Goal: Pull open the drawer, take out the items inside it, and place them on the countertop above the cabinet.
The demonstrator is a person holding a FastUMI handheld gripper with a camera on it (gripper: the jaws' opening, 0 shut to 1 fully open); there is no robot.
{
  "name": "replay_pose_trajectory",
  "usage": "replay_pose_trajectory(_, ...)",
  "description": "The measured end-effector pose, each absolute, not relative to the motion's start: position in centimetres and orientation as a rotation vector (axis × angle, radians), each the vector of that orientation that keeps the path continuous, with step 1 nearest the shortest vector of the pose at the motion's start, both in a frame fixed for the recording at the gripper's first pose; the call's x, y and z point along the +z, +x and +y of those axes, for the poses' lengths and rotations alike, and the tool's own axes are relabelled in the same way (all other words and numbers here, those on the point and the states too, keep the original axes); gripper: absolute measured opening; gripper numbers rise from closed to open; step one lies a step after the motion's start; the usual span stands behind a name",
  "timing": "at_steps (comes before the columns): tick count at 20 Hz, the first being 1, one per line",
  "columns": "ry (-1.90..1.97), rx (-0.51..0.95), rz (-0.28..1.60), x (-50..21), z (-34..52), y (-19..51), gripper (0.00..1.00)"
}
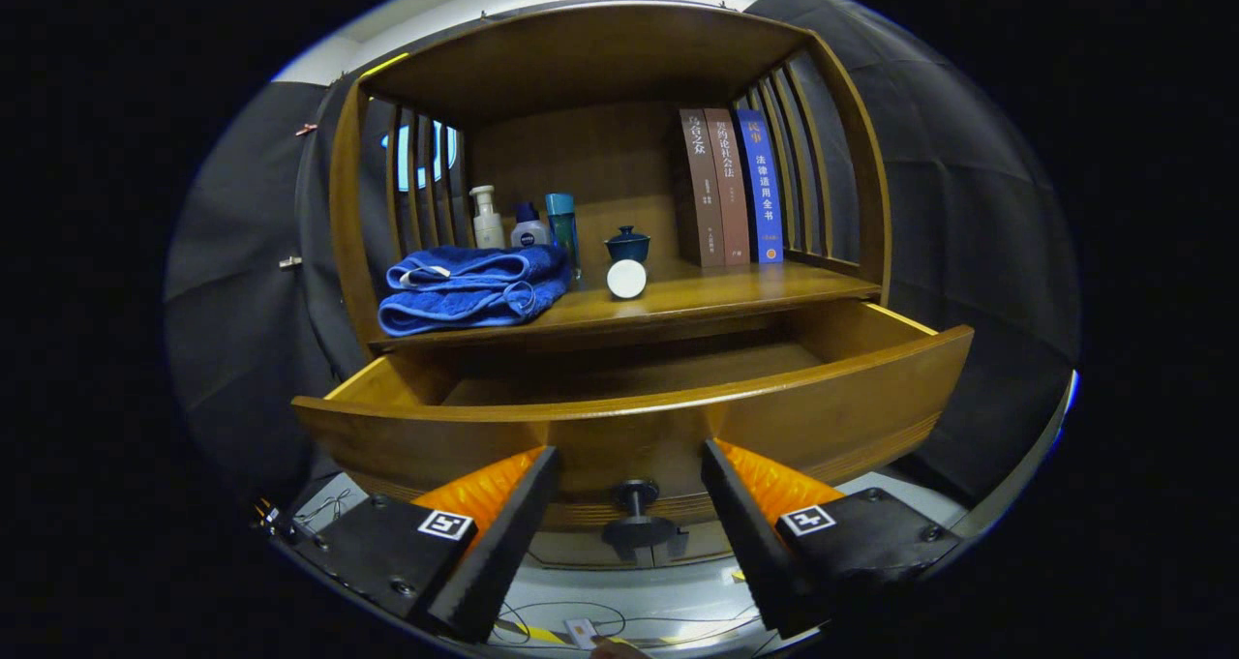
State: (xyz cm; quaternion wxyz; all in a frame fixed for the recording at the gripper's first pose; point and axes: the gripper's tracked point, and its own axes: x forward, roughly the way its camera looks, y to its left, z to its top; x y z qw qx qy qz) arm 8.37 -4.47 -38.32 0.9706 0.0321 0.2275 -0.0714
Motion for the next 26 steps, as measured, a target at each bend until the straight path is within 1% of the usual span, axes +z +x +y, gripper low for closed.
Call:
replay_pose_trajectory(15, 0.057, -0.139, 0.430, -39.8, -5.4, 16.7, 1.00)
replay_pose_trajectory(20, 0.050, -0.145, 0.422, -39.9, -5.4, 17.5, 1.00)
replay_pose_trajectory(23, 0.071, -0.139, 0.450, -39.9, -5.3, 17.4, 1.00)
replay_pose_trajectory(26, 0.071, -0.125, 0.416, -37.6, -5.2, 17.1, 1.00)
